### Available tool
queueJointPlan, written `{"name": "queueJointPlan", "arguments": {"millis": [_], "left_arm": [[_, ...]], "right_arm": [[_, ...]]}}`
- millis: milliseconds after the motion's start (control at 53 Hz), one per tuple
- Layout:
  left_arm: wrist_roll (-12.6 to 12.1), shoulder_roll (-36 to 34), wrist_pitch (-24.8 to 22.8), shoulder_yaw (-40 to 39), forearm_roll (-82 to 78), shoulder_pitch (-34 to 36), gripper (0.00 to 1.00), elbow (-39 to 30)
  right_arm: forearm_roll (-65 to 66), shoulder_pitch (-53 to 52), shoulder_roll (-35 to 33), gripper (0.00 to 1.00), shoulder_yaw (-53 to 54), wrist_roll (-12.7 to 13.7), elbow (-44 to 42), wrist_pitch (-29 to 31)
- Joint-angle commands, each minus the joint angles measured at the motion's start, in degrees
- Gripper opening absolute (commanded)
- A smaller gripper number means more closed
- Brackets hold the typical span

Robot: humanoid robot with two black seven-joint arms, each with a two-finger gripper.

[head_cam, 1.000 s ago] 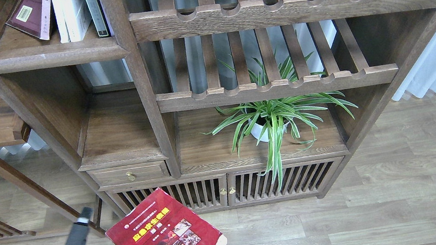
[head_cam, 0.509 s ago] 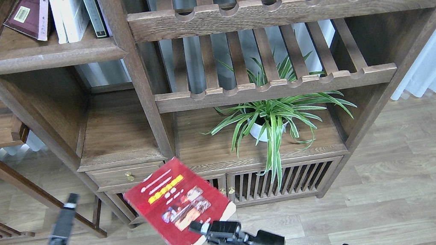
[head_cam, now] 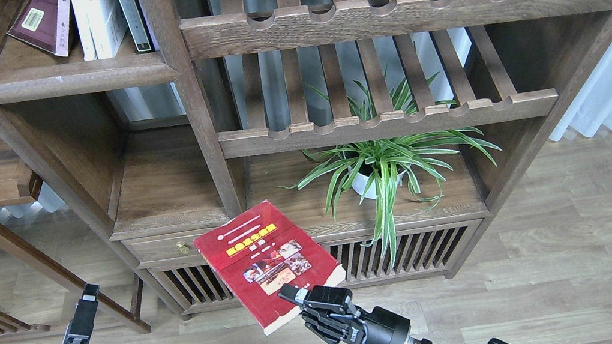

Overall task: Organize books on shelf
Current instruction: 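Hold the red book low and bring the left gripper toward it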

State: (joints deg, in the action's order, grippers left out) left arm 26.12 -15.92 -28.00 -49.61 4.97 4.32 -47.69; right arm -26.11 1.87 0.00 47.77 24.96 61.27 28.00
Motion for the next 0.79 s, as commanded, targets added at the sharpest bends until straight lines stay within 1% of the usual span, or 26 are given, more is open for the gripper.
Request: {"name": "queueJointPlan", "arguments": {"millis": [0,226,245,377,434,547,698,717,736,773], "left_arm": [[-0.1,0.4,0.0,0.4,-0.2,0.4,1.0,-0.1],[-0.1,0.8,0.0,0.6,0.1,3.0,1.0,-0.6],[-1.4,2.2,0.0,1.2,1.6,5.9,1.0,0.1],[-1.9,4.3,0.0,1.7,1.5,6.3,1.0,0.3],[-2.7,4.5,0.0,2.2,1.2,6.4,1.0,0.0],[-6.2,4.8,0.0,3.2,0.9,7.3,1.0,-1.6],[-9.4,4.1,0.0,0.7,0.9,7.3,1.0,-5.8],[-13.3,4.0,0.0,-1.2,1.0,6.2,1.0,-8.5],[-13.7,3.9,0.0,-1.4,1.0,6.1,1.0,-8.7],[-17.7,3.8,0.0,-3.4,0.6,5.3,1.0,-9.0]], "right_arm": [[-0.5,0.4,0.0,0.09,0.3,-0.1,0.1,0.0],[-1.0,0.4,0.0,0.09,0.4,-0.2,0.2,0.0],[-1.0,0.8,0.0,0.1,0.4,-0.2,0.1,0.0],[-1.0,0.9,0.0,0.1,0.3,-0.3,0.2,0.0],[-1.0,0.9,0.0,0.1,0.3,-0.3,0.2,0.0],[-1.0,0.9,0.0,0.1,0.3,-0.3,0.2,0.0],[-1.2,1.1,0.0,0.1,0.4,-0.3,0.1,0.0],[-1.9,1.4,0.0,0.11,0.4,-0.3,0.2,0.0],[-2.0,1.4,0.0,0.11,0.4,-0.3,0.2,0.0],[-2.1,1.5,0.0,0.11,0.4,-0.3,0.1,0.0]]}}
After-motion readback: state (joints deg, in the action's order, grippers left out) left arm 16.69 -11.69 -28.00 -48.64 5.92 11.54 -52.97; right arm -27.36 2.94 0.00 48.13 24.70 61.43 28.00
